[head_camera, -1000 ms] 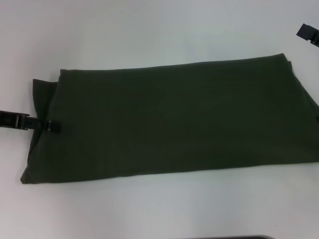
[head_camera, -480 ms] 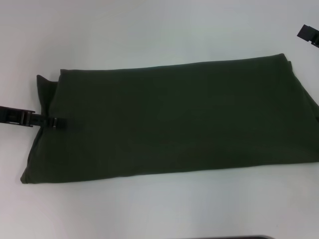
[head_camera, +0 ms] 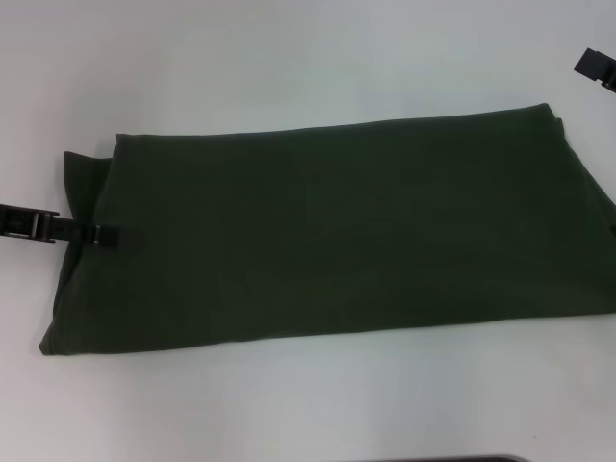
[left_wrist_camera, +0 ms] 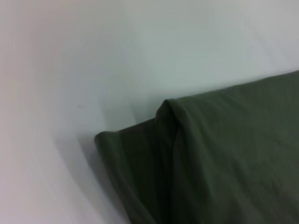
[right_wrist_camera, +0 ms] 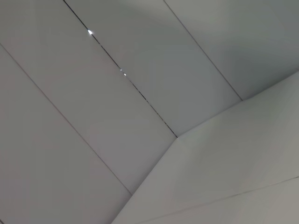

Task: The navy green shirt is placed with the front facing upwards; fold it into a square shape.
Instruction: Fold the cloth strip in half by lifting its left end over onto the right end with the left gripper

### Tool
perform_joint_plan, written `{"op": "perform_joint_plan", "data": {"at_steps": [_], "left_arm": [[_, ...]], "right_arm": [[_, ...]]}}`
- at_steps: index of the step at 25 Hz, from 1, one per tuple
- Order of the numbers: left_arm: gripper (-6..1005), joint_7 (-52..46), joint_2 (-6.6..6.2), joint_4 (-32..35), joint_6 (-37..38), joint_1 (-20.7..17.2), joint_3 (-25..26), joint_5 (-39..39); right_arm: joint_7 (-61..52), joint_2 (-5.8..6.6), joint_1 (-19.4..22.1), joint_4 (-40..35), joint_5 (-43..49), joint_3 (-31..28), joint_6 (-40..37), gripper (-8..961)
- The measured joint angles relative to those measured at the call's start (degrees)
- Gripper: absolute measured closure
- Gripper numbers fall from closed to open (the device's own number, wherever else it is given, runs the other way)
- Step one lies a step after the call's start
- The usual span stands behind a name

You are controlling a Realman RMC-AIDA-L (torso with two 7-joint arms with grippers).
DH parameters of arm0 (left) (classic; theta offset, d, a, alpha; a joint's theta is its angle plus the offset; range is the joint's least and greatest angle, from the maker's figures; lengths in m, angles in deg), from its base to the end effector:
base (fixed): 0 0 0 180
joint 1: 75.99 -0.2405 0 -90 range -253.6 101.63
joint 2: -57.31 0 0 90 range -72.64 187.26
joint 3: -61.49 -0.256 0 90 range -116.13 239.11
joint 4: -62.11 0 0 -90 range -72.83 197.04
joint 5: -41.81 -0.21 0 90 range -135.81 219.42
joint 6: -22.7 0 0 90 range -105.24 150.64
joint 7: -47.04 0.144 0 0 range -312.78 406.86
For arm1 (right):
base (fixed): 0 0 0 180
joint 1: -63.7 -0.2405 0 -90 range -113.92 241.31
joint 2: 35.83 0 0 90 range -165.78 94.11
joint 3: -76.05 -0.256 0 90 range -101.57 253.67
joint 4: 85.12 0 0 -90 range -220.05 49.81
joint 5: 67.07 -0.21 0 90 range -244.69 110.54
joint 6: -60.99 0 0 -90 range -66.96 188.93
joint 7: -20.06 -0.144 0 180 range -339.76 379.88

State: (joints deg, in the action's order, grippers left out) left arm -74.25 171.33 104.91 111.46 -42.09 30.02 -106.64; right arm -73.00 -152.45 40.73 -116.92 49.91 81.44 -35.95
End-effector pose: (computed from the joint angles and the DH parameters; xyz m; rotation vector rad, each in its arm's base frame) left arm -0.3265 0.3313 0.0455 -2.4233 -1.5670 -0.0446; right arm 0.3365 0.2851 0.0677 -2.0753 1.2123 1.1634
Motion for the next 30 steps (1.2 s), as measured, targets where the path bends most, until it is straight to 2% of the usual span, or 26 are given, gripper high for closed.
{"op": "perform_joint_plan", "data": {"at_steps": [10,30], "left_arm": [[123,-0.53,-0.18,-0.42,1.45,0.08,-2.01,-0.08],[129,-0.40,0.65,0.25,0.87,1.34,-2.12,0.08]], "right_arm": [[0.00,0.05,0.13,-0.06,-0.03,-0.03,-0.17,407],[0.00,0.09,0.21,-0.11,-0.10,-0.03,-0.43,407]]}}
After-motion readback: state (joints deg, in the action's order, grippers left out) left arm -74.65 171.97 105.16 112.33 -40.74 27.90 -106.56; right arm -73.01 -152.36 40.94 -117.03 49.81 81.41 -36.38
